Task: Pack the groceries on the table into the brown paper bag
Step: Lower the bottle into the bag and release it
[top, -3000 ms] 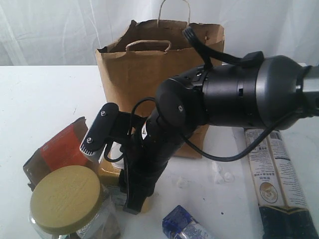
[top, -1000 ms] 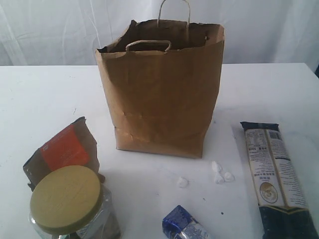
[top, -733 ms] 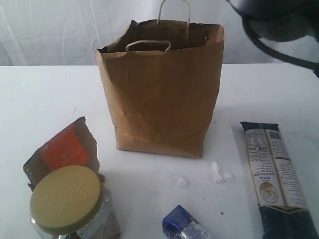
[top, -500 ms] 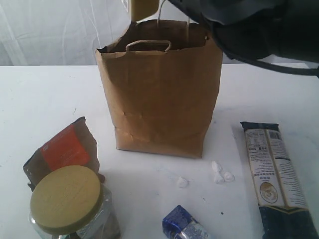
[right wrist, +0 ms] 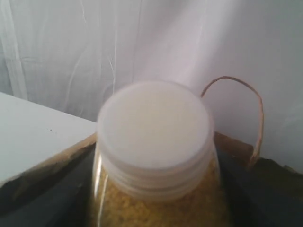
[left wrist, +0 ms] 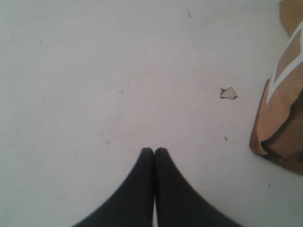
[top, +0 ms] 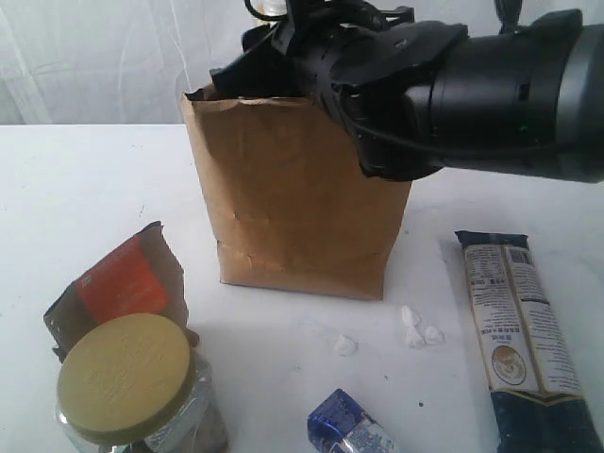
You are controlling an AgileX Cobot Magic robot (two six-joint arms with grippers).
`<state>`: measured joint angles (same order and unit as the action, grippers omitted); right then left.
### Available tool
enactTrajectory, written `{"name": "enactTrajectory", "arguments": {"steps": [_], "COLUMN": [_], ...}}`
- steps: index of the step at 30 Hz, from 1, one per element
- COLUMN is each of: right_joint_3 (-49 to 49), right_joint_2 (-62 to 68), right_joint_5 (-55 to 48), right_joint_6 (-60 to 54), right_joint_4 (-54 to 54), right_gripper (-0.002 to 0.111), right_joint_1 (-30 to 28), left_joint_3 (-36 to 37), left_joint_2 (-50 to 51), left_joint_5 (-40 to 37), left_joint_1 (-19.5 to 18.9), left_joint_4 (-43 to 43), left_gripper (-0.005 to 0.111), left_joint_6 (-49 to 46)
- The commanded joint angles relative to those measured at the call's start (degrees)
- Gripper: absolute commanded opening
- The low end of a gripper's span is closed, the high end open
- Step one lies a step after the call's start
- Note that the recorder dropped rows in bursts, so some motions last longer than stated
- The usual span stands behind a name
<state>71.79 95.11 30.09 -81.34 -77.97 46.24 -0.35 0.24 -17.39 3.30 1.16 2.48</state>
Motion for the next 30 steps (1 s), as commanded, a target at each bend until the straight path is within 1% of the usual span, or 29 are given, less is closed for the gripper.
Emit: {"name": "enactTrajectory", "arguments": {"steps": [1,8,11,14,19,21,23,30], "right_joint_3": [0.87,2.94,2.94,2.94,2.94,2.94,2.94,2.94], "right_joint_2": [2.79,3.64,3.79,3.78,3.78,3.78,3.78,3.78], "right_joint_5": [-0.06,-3.22,-2.67,-2.83,-2.62,-2.49,-2.61,-2.49], "right_joint_6": [0.46,10.32,11.20,11.20,11.20,11.20,11.11,10.92], "right_joint_4": [6.05,6.43,6.56,6.56,6.44,6.02,5.52,5.52], "right_gripper": [0.000,0.000,0.005,0.018,0.047,0.052,0.055,0.055], "right_joint_1": [-1.00,-1.14,-1.13,-1.13,-1.13,-1.13,-1.13,-1.13], "left_joint_3": [0.35,0.35,0.35,0.35,0.35,0.35,0.35,0.35], "left_joint_2": [-0.24,-0.24,-0.24,-0.24,-0.24,-0.24,-0.24,-0.24], "left_joint_5": [-0.14,-0.14,-0.14,-0.14,-0.14,-0.14,-0.14,-0.14], "left_joint_1": [0.30,0.30,0.30,0.30,0.30,0.30,0.30,0.30], "left_joint_4": [-0.31,-0.31,-0.31,-0.31,-0.31,-0.31,-0.31,-0.31], "left_gripper": [0.000,0.000,0.000,0.000,0.000,0.000,0.000,0.000], "left_joint_6": [0.07,0.07,0.07,0.07,0.07,0.07,0.07,0.07]}}
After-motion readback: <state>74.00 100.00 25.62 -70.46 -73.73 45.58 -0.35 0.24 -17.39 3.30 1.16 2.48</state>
